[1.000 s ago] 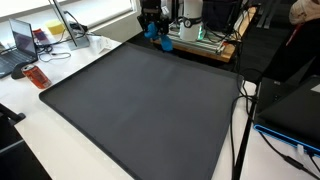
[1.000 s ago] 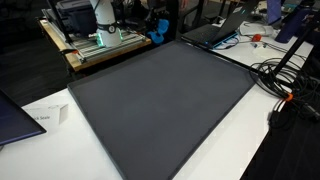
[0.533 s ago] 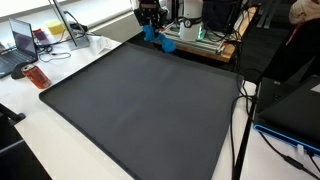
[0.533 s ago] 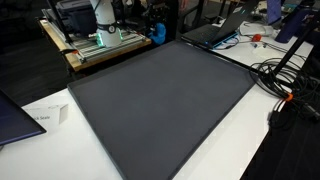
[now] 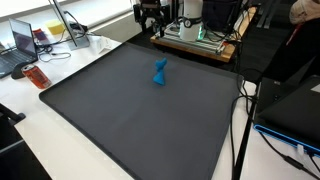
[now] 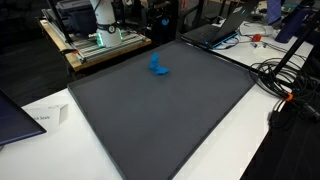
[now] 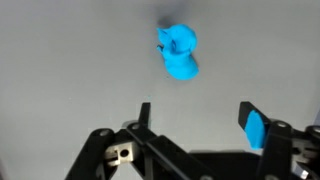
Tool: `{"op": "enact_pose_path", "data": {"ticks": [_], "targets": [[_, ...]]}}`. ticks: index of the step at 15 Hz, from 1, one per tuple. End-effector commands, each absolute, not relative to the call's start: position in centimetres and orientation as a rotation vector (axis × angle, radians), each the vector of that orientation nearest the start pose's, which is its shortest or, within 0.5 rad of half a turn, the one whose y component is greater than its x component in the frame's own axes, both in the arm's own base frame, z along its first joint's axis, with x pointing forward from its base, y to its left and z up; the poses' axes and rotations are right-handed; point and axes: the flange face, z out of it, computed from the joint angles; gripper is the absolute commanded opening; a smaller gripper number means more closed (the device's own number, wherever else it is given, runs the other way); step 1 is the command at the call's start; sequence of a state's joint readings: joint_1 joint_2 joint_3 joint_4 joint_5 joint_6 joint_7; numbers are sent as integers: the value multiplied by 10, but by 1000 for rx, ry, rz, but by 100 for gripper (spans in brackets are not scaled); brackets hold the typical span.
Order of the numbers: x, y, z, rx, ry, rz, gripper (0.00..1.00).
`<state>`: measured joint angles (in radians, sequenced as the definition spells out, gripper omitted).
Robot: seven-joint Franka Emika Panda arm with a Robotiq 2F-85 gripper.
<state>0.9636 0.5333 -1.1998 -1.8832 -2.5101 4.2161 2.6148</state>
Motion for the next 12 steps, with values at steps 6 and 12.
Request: {"op": "enact_pose_path", "data": {"ticks": [6,12], "targets": [[462,37,389,-3042,-45,-143,100],[473,62,361,-3082,81,-49,100]]}}
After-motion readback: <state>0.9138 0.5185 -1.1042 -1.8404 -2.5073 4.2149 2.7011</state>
